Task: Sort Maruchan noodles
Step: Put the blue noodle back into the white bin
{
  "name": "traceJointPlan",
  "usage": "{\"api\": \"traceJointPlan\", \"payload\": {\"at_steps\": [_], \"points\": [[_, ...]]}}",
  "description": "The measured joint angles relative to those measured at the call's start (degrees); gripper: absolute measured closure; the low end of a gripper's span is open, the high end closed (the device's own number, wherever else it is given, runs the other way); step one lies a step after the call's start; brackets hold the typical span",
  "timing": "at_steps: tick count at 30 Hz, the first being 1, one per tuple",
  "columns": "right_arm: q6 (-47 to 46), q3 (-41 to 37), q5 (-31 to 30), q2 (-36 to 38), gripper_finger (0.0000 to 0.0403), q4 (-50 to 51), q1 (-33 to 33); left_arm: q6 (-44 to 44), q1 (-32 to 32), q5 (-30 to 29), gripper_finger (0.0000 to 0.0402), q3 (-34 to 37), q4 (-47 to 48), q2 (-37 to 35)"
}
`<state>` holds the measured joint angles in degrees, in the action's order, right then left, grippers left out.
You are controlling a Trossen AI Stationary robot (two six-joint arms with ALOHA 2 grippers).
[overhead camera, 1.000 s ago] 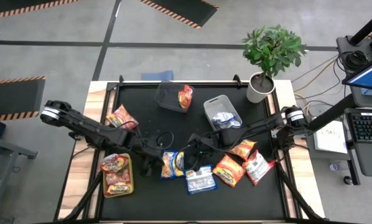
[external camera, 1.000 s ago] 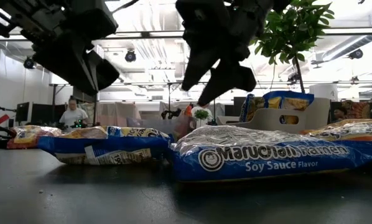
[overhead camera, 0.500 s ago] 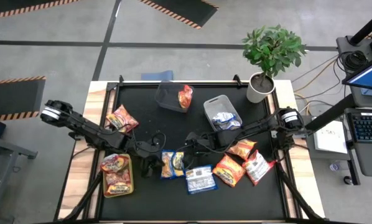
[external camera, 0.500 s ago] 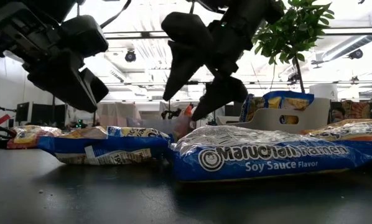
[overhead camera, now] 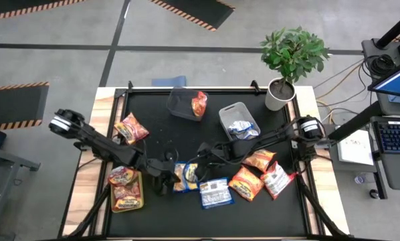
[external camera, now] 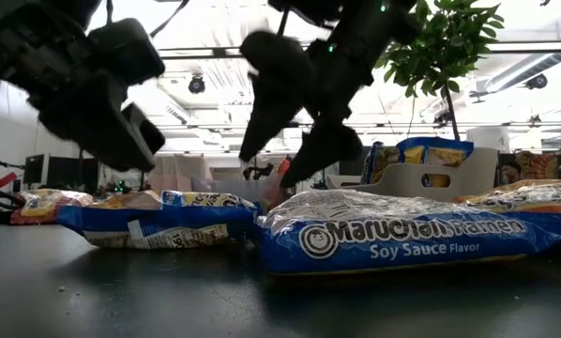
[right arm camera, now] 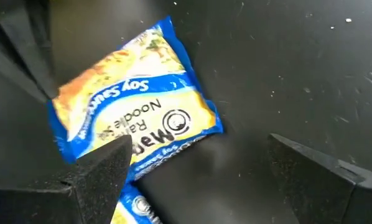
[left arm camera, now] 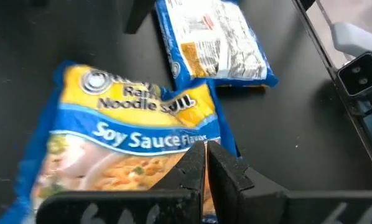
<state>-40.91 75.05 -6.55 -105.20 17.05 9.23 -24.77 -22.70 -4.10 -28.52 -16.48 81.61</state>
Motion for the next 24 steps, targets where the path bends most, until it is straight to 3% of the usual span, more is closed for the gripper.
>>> {"api": "traceJointPlan", "payload": {"at_steps": [13, 24], "points": [[13.5, 0.3, 1.1, -4.8, 0.0044, -6.9, -1.8, -3.9, -3.2, 0.1, 0.0401, -3.6, -2.0, 11.7], [20.7, 0.3, 11.5, -4.8, 0.0044, -13.6, -6.3, -4.3, -3.3, 0.1, 0.0402, -3.3, -2.9, 13.3]]}}
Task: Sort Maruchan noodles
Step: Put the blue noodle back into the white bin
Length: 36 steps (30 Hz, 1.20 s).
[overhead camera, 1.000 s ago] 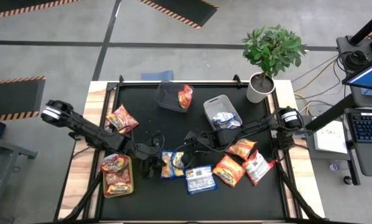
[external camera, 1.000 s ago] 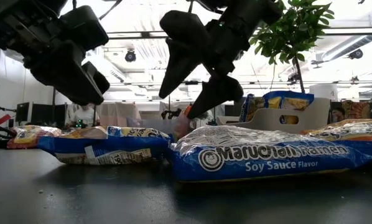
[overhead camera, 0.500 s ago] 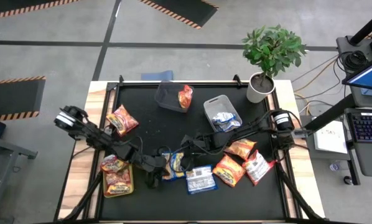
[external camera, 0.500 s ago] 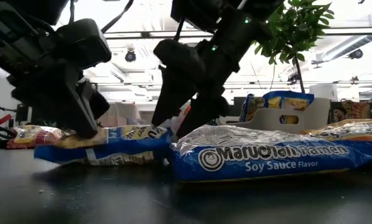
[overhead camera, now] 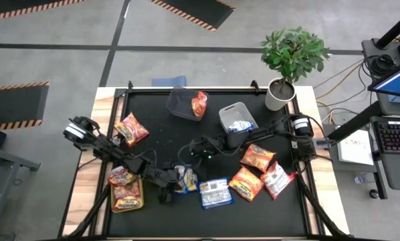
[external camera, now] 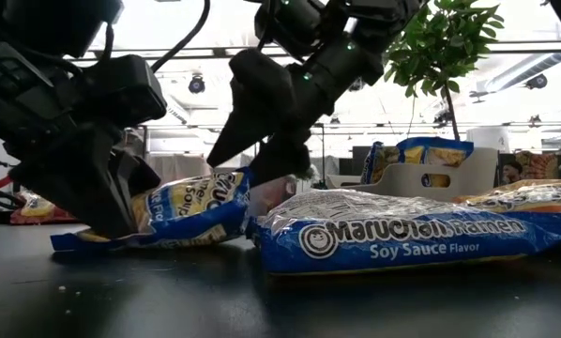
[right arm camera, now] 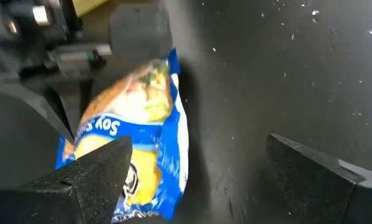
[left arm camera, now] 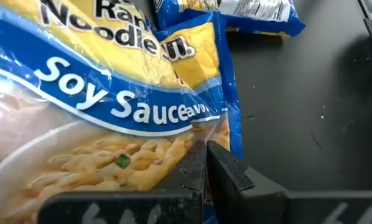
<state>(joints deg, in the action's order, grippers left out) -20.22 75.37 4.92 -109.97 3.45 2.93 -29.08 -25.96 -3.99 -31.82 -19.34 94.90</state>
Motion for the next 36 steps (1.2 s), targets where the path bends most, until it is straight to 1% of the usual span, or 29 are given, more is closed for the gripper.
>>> {"api": "traceJointPlan", "payload": {"at_steps": [5, 12, 21, 24, 28, 36], "points": [[-2.1, 0.0, 3.6, -0.8, 0.0044, -2.9, -0.7, 0.3, 0.0, 0.0, 0.0402, 0.1, -0.8, 0.5], [-5.6, 0.5, 10.8, -5.9, 0.0044, -8.3, -0.4, 0.8, 0.0, 0.0, 0.0402, 0.4, -1.2, 0.5], [-6.9, 4.0, 16.2, -10.0, 0.0051, -8.6, -0.2, 2.1, 0.0, 0.3, 0.0402, 0.4, -1.3, 0.5], [-6.9, 4.2, 16.6, -10.1, 0.0068, -8.6, -0.1, 2.4, 0.0, 0.3, 0.0402, 0.5, -1.5, 0.5], [-7.0, 4.2, 16.8, -9.9, 0.0101, -8.4, -0.1, 2.5, 0.0, 0.3, 0.0402, 0.5, -1.6, 0.5], [-7.0, 4.2, 17.9, -9.8, 0.0202, -8.5, -0.1, 2.6, 0.1, 0.2, 0.0402, 0.5, -2.2, 0.5]]}}
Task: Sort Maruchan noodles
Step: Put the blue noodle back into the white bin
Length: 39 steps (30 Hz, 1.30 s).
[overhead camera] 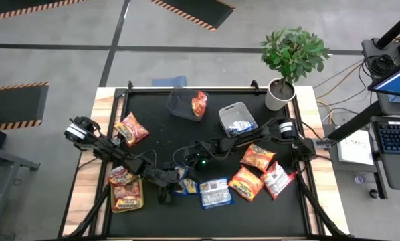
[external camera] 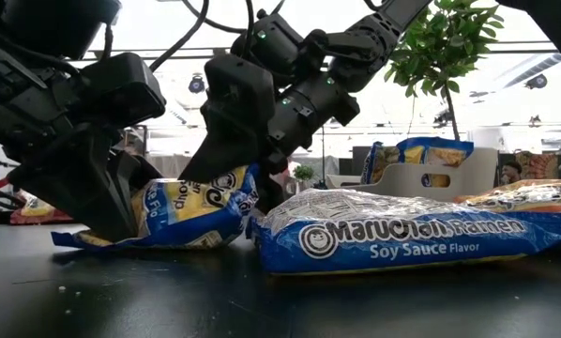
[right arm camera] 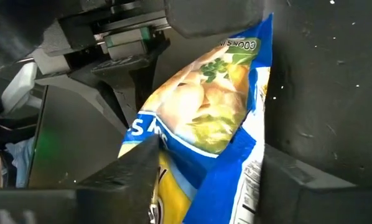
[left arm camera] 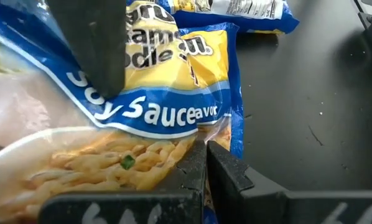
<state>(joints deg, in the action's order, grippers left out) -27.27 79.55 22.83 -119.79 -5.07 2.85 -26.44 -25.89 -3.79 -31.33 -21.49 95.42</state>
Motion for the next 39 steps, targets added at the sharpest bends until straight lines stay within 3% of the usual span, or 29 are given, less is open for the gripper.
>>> {"api": "traceJointPlan", "payload": {"at_steps": [9, 16, 22, 29, 39], "points": [[0.7, 0.0, 0.2, 0.2, 0.0293, 0.0, 0.0, 2.0, 0.0, 0.1, 0.0402, 0.3, 0.7, -1.8], [2.3, 0.0, 0.1, 0.4, 0.0348, 0.0, -0.1, 3.8, 0.0, -1.4, 0.0402, 0.4, 9.7, -10.1], [5.0, 0.0, 0.1, 1.7, 0.0357, 0.4, -0.4, 8.1, -0.2, -1.8, 0.0402, 0.4, 15.0, -19.4], [9.7, 0.0, -1.0, 7.6, 0.0359, 2.0, -1.0, 21.0, -0.2, -4.0, 0.0402, 0.4, 15.5, -30.7], [19.5, 0.0, -11.8, 20.5, 0.0377, 14.6, -3.3, 38.7, -0.2, -4.7, 0.0402, 0.4, 11.7, -43.2]]}}
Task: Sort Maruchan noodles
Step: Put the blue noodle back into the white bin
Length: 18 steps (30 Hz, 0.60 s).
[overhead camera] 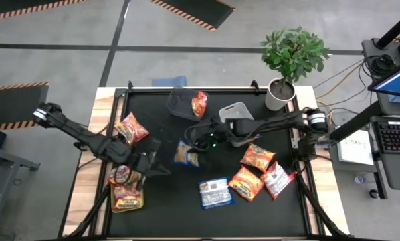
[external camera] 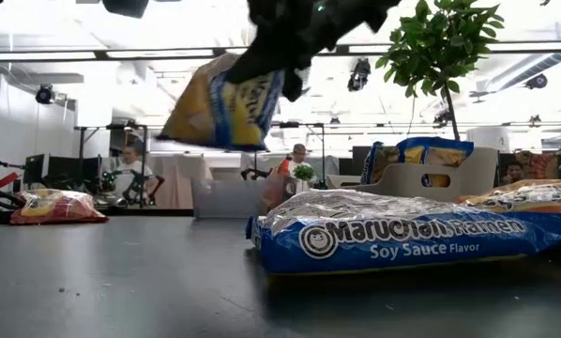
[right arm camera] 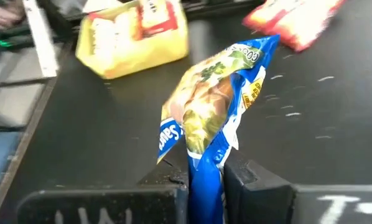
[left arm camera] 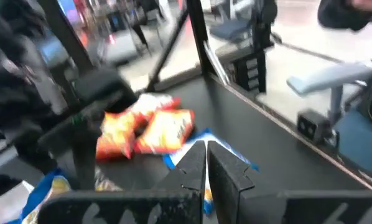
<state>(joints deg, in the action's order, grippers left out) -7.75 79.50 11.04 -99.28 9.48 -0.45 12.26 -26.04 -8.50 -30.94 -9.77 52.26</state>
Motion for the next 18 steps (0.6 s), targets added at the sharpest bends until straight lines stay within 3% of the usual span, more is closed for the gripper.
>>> {"api": "traceJointPlan", "payload": {"at_steps": [8, 12, 18], "points": [[5.1, 0.0, -5.8, 8.3, 0.0380, 10.3, -3.9, 6.1, 0.0, -2.0, 0.0402, 0.0, -0.7, -5.5], [17.2, 0.0, -12.0, 11.8, 0.0380, 17.4, -5.5, 9.0, 0.1, -6.9, 0.0402, 0.0, 0.2, -7.9], [37.5, 0.0, -21.7, 15.5, 0.0381, 26.7, -7.1, 11.7, 0.2, -7.5, 0.0402, 0.0, 4.5, -11.3]]}}
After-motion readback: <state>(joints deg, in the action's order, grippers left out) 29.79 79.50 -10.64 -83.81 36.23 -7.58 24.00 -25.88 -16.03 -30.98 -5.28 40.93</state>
